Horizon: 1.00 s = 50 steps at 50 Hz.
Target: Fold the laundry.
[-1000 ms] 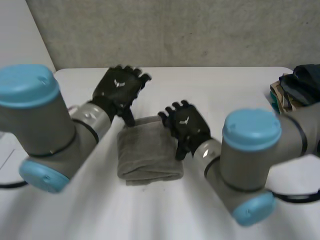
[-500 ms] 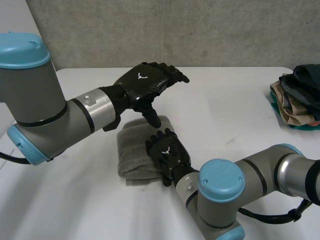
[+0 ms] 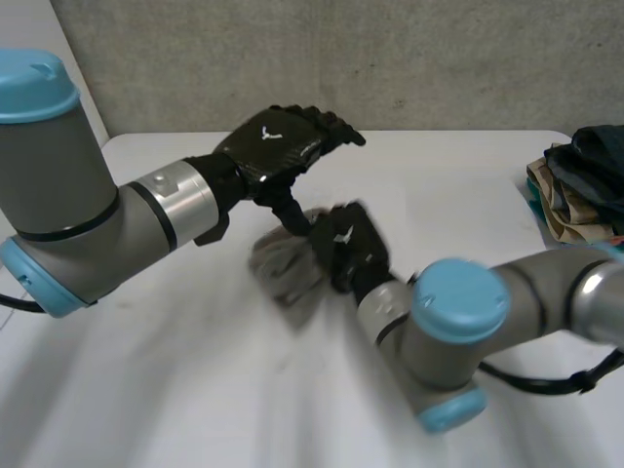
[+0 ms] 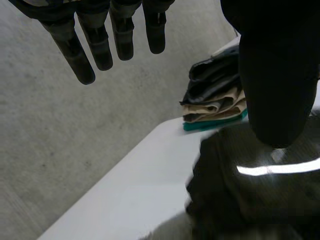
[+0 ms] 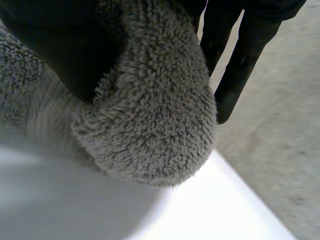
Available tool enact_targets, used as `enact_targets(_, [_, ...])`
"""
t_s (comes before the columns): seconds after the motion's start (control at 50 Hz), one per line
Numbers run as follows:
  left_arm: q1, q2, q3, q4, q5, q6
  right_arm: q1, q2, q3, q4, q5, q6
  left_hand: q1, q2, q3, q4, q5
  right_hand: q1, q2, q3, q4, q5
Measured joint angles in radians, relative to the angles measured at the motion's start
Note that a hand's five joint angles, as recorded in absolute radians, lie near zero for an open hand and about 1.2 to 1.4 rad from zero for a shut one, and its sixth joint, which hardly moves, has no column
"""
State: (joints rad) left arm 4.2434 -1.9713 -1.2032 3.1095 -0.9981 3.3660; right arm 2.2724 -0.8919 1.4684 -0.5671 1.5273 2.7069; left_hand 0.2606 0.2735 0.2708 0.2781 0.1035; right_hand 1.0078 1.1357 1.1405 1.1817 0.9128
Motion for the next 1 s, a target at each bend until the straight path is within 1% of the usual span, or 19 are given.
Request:
enact_targets(0.1, [0.011,0.03,0.005,0.024,-0.017,-0.003,-0.089,-0.072,-0.027,-0.014,-0.056,0.012,0.0,0.0,0.0,0.0,0.0,0.0,0.0,0.0,0.007,0.0])
enact_targets(0.2, [0.023,0.064,0.007,0.068,-0.045,-0.014,-0.213,-0.136,-0.107,-0.074,-0.179,0.047,0.0,0.0,0.0,0.0,0.0,0.0,0.0,0.005,0.013,0.0])
enact_targets(0.24, [0.024,0.067,0.007,0.072,-0.048,-0.017,-0.237,-0.143,-0.124,-0.088,-0.197,0.062,0.0,0.0,0.0,0.0,0.0,0.0,0.0,0.005,0.013,0.002])
enact_targets(0.3, [0.023,0.076,0.007,0.082,-0.055,-0.029,-0.343,-0.171,-0.192,-0.135,-0.24,0.149,0.0,0.0,0.0,0.0,0.0,0.0,0.0,0.005,0.013,0.014])
enact_targets(0.38, [0.017,0.077,0.002,0.082,-0.056,-0.035,-0.467,-0.206,-0.232,-0.164,-0.256,0.255,0.0,0.0,0.0,0.0,0.0,0.0,0.0,0.007,0.014,0.013])
enact_targets(0.4, [0.013,0.077,0.0,0.082,-0.055,-0.036,-0.53,-0.223,-0.241,-0.176,-0.261,0.305,0.0,0.0,0.0,0.0,0.0,0.0,0.0,0.007,0.014,0.013])
enact_targets(0.44, [0.008,0.077,-0.004,0.081,-0.055,-0.037,-0.602,-0.24,-0.246,-0.192,-0.27,0.363,0.0,0.0,0.0,0.0,0.0,0.0,0.0,0.007,0.014,0.013])
enact_targets(0.46, [0.008,0.077,-0.004,0.081,-0.055,-0.037,-0.602,-0.24,-0.246,-0.192,-0.27,0.363,0.0,0.0,0.0,0.0,0.0,0.0,0.0,0.007,0.014,0.013])
enact_targets(0.48, [0.001,0.076,-0.009,0.08,-0.055,-0.037,-0.668,-0.25,-0.247,-0.208,-0.282,0.413,0.0,0.0,0.0,0.0,0.0,0.0,0.0,0.007,0.014,0.013])
enact_targets(0.5, [-0.002,0.076,-0.012,0.079,-0.054,-0.037,-0.774,-0.253,-0.248,-0.246,-0.316,0.494,0.0,0.0,0.0,0.0,0.0,0.0,0.0,0.008,0.015,0.013])
enact_targets(0.54, [-0.008,0.075,-0.016,0.079,-0.054,-0.037,-0.854,-0.236,-0.247,-0.289,-0.359,0.558,0.0,0.0,0.0,0.0,0.0,0.0,0.0,0.014,0.015,0.013])
enact_targets(0.58, [-0.016,0.073,-0.021,0.08,-0.054,-0.036,-0.94,-0.188,-0.248,-0.362,-0.435,0.631,0.0,0.0,0.0,0.0,0.0,0.0,0.004,0.017,0.018,0.013])
enact_targets(0.62, [-0.021,0.072,-0.024,0.08,-0.054,-0.035,-0.988,-0.14,-0.25,-0.418,-0.496,0.673,0.0,0.0,0.0,0.0,0.0,0.0,0.006,0.018,0.019,0.013])
enact_targets(0.64, [-0.025,0.07,-0.026,0.08,-0.055,-0.035,-1.021,-0.095,-0.253,-0.461,-0.547,0.699,0.0,0.0,0.0,0.0,0.0,0.0,0.006,0.018,0.019,0.013])
enact_targets(0.66, [-0.026,0.069,-0.027,0.081,-0.055,-0.035,-1.029,-0.082,-0.254,-0.473,-0.561,0.706,0.0,0.0,0.0,0.0,0.0,0.0,0.006,0.018,0.019,0.013])
enact_targets(0.74, [-0.04,0.065,-0.036,0.083,-0.056,-0.033,-1.106,0.066,-0.263,-0.555,-0.701,0.747,0.0,0.003,0.0,0.0,0.0,0.0,0.006,0.018,0.019,0.013])
enact_targets(0.82, [-0.052,0.062,-0.044,0.084,-0.057,-0.032,-1.155,0.156,-0.257,-0.574,-0.797,0.744,0.0,0.004,0.0,0.0,0.0,0.0,0.006,0.018,0.019,0.013])
enact_targets(0.92, [-0.062,0.062,-0.051,0.085,-0.059,-0.032,-1.197,0.197,-0.231,-0.577,-0.876,0.726,0.0,0.004,0.0,0.0,0.0,0.0,0.006,0.018,0.019,0.013])
enact_targets(1.0, [-0.069,0.062,-0.052,0.085,-0.059,-0.032,-1.213,0.183,-0.215,-0.573,-0.885,0.724,0.0,0.004,0.0,0.0,0.0,0.0,0.006,0.018,0.019,0.013])
